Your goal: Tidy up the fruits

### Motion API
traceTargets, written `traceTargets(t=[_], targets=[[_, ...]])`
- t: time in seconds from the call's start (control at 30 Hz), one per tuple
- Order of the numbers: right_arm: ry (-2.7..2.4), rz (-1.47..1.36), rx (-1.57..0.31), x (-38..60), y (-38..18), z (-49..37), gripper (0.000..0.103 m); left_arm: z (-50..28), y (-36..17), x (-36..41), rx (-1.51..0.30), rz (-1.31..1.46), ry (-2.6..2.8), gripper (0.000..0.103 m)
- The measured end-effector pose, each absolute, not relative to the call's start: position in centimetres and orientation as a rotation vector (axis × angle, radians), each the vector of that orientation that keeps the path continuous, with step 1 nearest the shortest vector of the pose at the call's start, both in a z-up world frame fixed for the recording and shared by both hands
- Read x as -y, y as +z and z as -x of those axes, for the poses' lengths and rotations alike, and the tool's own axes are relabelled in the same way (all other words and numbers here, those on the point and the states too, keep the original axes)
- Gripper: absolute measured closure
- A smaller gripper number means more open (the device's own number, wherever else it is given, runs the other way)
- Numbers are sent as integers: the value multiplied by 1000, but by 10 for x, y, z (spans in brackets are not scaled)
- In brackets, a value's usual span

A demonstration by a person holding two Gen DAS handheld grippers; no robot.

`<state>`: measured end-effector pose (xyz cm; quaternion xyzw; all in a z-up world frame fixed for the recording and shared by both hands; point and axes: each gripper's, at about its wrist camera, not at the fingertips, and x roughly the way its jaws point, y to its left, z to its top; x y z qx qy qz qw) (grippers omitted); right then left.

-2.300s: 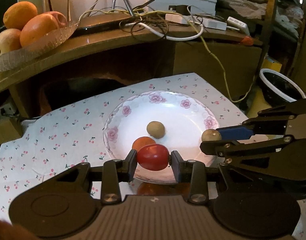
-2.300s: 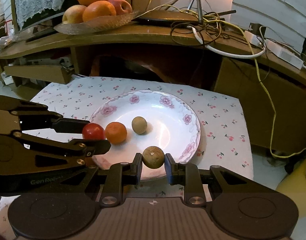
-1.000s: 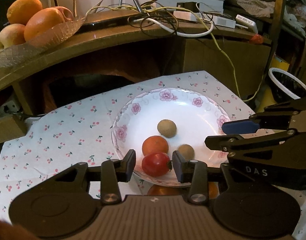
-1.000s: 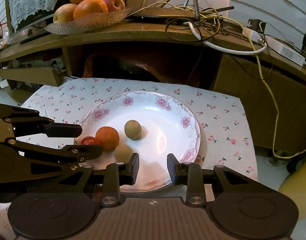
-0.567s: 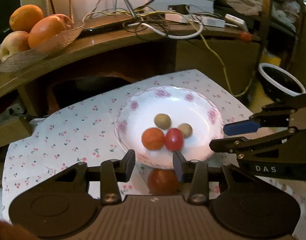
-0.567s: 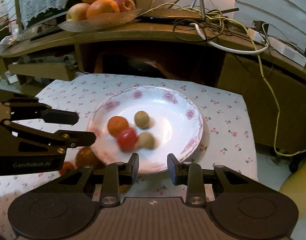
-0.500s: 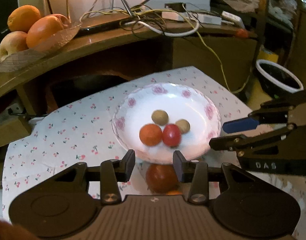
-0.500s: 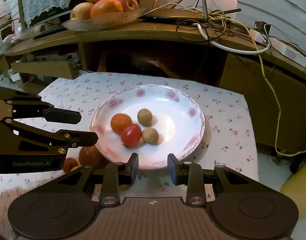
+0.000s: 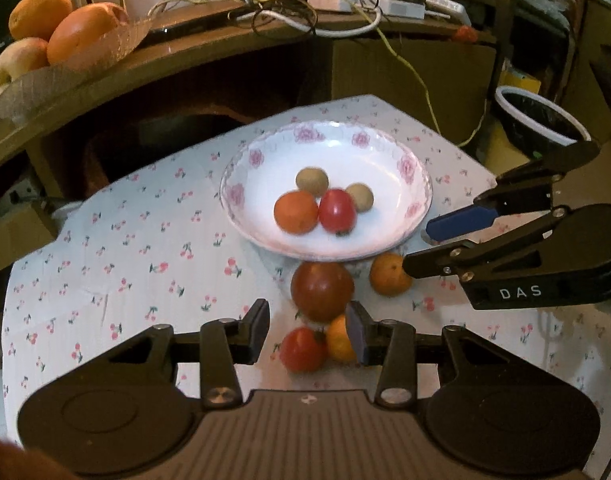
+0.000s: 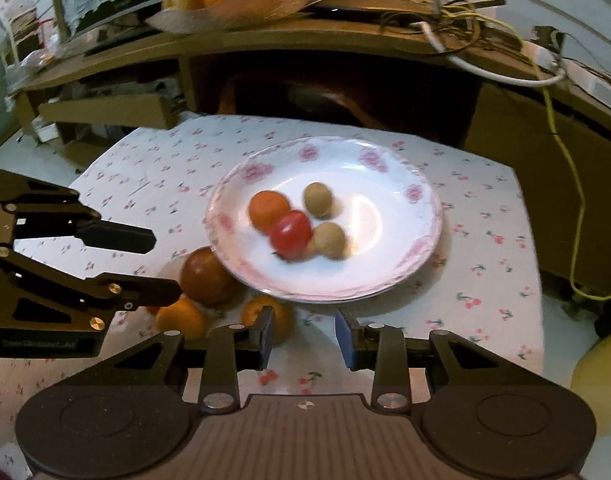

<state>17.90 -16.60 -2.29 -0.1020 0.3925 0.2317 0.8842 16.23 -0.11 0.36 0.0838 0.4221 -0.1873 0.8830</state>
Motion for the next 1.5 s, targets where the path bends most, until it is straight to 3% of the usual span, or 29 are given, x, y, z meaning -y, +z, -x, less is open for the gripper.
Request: traceTargets(t=[0.23,0.57,0.77,1.5], targets=[[513,227,-824,152,-29,-180,60,-155,3,-6,-880,-165,-415,53],[545,234,-850,139,-36,-183,60,-150,2,-13,-891,-163,-454,52],[545,251,-892,134,-41,-186,71,-147,0,-15,-907,-170,-486,52],[529,257,-906,141,-39,-183,72,-140,-13,10,-900,-158,-537,53]])
